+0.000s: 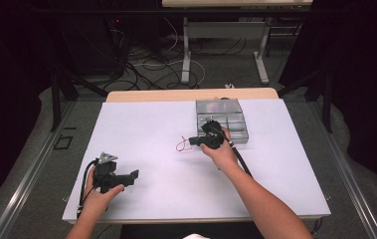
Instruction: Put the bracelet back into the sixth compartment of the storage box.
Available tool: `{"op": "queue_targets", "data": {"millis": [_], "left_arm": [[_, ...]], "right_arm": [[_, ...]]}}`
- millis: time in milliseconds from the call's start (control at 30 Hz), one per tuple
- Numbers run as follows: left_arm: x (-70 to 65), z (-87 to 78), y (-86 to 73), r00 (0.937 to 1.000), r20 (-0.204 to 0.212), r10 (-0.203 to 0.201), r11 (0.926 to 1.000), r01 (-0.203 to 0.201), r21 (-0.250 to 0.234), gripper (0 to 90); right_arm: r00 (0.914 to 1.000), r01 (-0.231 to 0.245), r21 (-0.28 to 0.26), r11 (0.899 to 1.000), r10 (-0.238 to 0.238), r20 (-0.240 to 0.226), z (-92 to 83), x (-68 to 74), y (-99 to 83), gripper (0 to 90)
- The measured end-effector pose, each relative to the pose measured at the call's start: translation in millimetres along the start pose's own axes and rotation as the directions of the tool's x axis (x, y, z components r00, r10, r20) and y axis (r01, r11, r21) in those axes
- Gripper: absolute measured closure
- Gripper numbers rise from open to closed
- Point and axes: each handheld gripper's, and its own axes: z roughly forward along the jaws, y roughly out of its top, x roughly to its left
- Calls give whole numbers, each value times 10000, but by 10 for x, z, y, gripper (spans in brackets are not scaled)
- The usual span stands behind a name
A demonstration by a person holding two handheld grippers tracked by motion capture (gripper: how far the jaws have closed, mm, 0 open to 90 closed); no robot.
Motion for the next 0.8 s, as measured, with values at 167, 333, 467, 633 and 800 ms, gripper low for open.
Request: {"op": "queue_targets", "data": {"millis": [167,333,467,633,800], "left_arm": [[1,0,-1,10000,-6,0,10000,0,6,67],[-6,5,0,10000,1,-41,10000,41,-21,67],[-7,5,-1,10000,-2,-36,10000,36,-9,67],[-6,6,0,10000,-22,-31,10000,31,15,67],[-6,8,-1,10000,-13,-20,10000,20,12,67]], "right_arm": [[9998,-139,-109,9998,140,114,-63,-70,8,900],[9994,-250,-221,9994,255,240,-127,-125,23,900],[9989,-341,-286,9990,350,309,-178,-164,34,900],[9982,-420,-455,9981,438,406,-235,-227,44,900],[9970,-559,-533,9970,585,498,-304,-281,59,900]]}}
